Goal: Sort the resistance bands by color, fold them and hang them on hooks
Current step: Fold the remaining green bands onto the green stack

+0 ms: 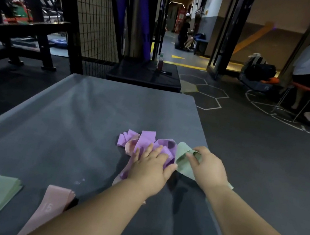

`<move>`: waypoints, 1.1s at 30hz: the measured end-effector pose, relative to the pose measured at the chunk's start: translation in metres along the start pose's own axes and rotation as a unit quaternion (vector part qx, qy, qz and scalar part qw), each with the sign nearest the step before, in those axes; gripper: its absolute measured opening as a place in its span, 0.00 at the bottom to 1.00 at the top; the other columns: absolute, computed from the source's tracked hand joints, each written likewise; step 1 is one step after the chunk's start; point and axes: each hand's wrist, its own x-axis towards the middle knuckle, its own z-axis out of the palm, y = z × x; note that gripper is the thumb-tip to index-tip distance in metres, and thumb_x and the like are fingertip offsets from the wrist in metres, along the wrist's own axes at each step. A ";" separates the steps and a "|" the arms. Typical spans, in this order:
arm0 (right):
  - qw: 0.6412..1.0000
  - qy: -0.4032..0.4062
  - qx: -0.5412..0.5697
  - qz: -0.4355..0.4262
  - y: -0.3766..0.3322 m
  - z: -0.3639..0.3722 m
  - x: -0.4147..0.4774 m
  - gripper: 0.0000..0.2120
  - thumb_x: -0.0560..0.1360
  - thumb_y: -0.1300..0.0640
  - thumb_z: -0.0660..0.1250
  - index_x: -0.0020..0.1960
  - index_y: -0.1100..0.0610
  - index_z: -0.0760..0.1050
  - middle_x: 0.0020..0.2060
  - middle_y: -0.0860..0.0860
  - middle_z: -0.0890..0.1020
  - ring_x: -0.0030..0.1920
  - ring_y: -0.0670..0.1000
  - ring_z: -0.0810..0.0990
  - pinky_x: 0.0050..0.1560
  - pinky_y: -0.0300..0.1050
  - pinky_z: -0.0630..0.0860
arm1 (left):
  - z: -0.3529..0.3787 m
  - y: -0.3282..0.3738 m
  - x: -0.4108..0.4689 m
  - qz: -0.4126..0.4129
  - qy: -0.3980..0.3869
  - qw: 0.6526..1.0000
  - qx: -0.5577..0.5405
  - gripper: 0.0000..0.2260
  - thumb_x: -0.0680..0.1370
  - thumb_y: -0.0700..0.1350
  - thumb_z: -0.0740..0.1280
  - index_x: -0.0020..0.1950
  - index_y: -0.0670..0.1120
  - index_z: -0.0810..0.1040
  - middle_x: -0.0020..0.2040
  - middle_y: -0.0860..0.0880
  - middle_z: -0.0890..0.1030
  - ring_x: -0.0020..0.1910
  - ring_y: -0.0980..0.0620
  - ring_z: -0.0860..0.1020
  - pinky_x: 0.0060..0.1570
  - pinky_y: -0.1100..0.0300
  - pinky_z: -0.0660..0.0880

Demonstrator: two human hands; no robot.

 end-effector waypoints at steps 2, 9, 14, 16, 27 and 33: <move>0.999 0.032 0.023 0.000 -0.008 -0.016 -0.015 0.13 0.80 0.46 0.61 0.59 0.52 0.74 0.48 0.53 0.82 0.45 0.56 0.77 0.45 0.47 0.74 | -0.006 0.004 -0.010 0.002 -0.022 1.000 -0.001 0.25 0.82 0.62 0.47 0.78 0.55 0.57 0.80 0.55 0.50 0.79 0.51 0.43 0.76 0.45 0.38; 0.996 0.061 0.058 -0.024 -0.042 -0.070 -0.086 0.12 0.79 0.46 0.63 0.58 0.50 0.75 0.47 0.51 0.82 0.44 0.52 0.75 0.43 0.43 0.69 | -0.045 0.021 -0.068 -0.027 0.047 0.963 -0.264 0.19 0.83 0.57 0.50 0.64 0.49 0.73 0.62 0.45 0.76 0.60 0.42 0.73 0.57 0.48 0.73; 0.993 -0.023 -0.073 -0.094 -0.063 -0.057 -0.152 0.14 0.81 0.44 0.58 0.62 0.48 0.72 0.53 0.50 0.81 0.55 0.55 0.78 0.49 0.47 0.72 | -0.050 0.015 -0.120 -0.109 0.033 0.916 -0.384 0.25 0.70 0.67 0.53 0.53 0.51 0.76 0.55 0.46 0.80 0.56 0.42 0.78 0.61 0.50 0.73; 0.987 -0.056 -0.105 -0.110 -0.064 -0.046 -0.169 0.13 0.81 0.44 0.56 0.62 0.47 0.70 0.55 0.49 0.80 0.56 0.55 0.78 0.51 0.48 0.72 | -0.045 0.003 -0.141 -0.108 0.031 0.920 -0.376 0.14 0.75 0.58 0.59 0.51 0.51 0.77 0.56 0.47 0.80 0.54 0.43 0.79 0.55 0.55 0.75; 0.965 -0.194 -0.012 -0.176 -0.051 -0.023 -0.203 0.20 0.83 0.46 0.53 0.74 0.47 0.63 0.67 0.48 0.72 0.70 0.50 0.66 0.70 0.46 0.60 | -0.030 -0.041 -0.194 -0.124 -0.063 0.963 -0.233 0.23 0.78 0.55 0.64 0.71 0.52 0.65 0.61 0.55 0.78 0.58 0.51 0.76 0.60 0.57 0.71; 0.986 -0.116 0.061 -0.102 -0.021 -0.038 -0.194 0.18 0.83 0.46 0.53 0.70 0.47 0.69 0.65 0.46 0.73 0.68 0.49 0.68 0.71 0.49 0.62 | -0.021 -0.036 -0.187 -0.107 -0.067 0.964 -0.234 0.22 0.78 0.54 0.65 0.71 0.52 0.66 0.61 0.54 0.77 0.58 0.51 0.76 0.59 0.58 0.71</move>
